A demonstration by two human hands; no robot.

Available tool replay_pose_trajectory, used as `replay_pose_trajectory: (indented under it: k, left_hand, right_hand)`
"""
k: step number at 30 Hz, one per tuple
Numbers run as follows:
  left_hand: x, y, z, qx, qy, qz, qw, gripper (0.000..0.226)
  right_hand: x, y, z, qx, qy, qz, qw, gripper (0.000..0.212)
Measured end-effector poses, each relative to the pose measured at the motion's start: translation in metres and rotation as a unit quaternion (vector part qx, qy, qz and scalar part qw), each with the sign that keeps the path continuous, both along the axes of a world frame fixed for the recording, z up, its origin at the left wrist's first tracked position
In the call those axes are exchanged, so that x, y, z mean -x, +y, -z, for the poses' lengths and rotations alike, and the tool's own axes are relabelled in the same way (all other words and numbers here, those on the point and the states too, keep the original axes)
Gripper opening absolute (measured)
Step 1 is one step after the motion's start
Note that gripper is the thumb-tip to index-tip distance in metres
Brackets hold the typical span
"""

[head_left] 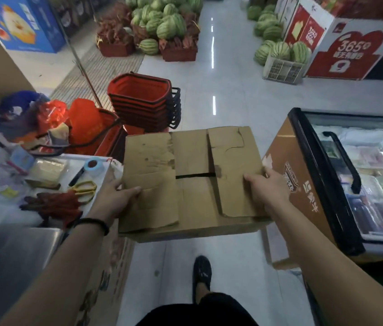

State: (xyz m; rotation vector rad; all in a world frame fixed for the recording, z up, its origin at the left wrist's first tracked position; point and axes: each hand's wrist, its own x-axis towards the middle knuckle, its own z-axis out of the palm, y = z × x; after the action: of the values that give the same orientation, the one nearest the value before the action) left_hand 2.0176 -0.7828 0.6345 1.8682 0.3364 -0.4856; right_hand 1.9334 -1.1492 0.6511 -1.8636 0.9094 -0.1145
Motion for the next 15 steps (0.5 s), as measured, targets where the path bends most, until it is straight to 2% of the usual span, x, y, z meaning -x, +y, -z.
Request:
replay_pose_trajectory:
  k: [4, 8, 15]
  left_hand:
    - [-0.094, -0.024, -0.001, -0.015, 0.017, -0.034, 0.999, 0.069]
    - [-0.178, -0.054, -0.011, -0.005, -0.025, -0.058, 0.998, 0.046]
    - [-0.344, -0.082, 0.005, 0.012, -0.031, -0.093, 0.995, 0.028]
  right_hand:
    - [-0.108, -0.039, -0.008, -0.012, -0.008, -0.035, 0.999, 0.019]
    - [-0.213, -0.063, -0.013, -0.001, -0.007, -0.071, 0.997, 0.025]
    - [-0.398, -0.093, -0.007, 0.011, -0.011, -0.084, 0.996, 0.033]
